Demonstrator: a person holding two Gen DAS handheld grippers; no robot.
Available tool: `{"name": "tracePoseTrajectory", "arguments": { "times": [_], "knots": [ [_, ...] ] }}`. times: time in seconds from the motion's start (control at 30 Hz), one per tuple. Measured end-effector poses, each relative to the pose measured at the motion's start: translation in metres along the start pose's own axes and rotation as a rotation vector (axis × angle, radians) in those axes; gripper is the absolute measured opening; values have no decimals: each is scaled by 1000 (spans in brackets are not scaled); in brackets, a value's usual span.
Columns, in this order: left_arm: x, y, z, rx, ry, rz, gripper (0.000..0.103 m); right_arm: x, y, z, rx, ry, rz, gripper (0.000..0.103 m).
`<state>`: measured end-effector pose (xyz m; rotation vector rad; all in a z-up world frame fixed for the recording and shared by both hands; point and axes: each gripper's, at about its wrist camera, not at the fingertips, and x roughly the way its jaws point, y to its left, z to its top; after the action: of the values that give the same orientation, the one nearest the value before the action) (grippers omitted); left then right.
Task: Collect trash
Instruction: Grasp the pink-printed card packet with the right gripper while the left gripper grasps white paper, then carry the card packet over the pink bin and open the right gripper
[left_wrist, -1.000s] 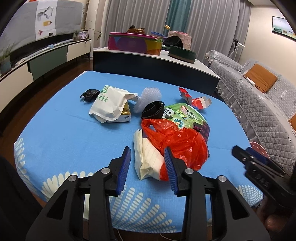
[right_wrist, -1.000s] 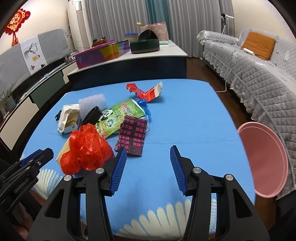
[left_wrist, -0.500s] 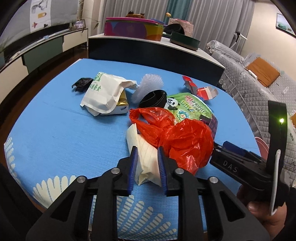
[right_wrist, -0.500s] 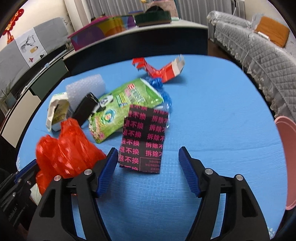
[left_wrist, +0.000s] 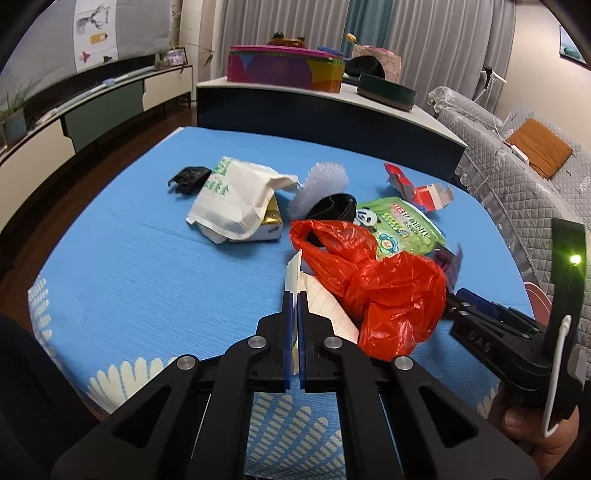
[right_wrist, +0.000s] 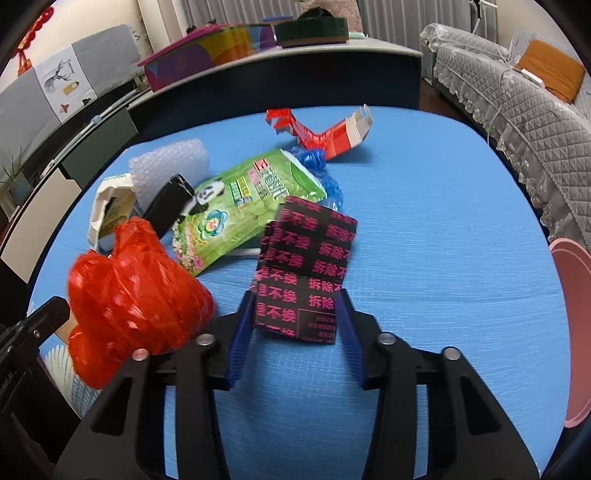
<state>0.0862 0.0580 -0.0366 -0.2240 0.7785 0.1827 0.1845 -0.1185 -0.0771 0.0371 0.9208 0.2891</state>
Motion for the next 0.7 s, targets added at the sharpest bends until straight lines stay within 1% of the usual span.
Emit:
{"name": "tracePoseTrajectory", "arguments": {
  "times": [0.03,0.23,0.43,0.7],
  "knots": [
    [-3,1,1,-1,-9,6,2,-3,0,1,-7,-9,-4,23],
    [-17,9,2,-15,-58,37,2,-24,-5,-1,-8,-57,-26,10],
    [-34,10,2,-9,-111,36,1,-52,-12,-3,-1,-110,-45,9],
    [-55,0,-1,24,-169,-11,1,-90,-19,-11,7,-171,-69,9]
  ]
}}
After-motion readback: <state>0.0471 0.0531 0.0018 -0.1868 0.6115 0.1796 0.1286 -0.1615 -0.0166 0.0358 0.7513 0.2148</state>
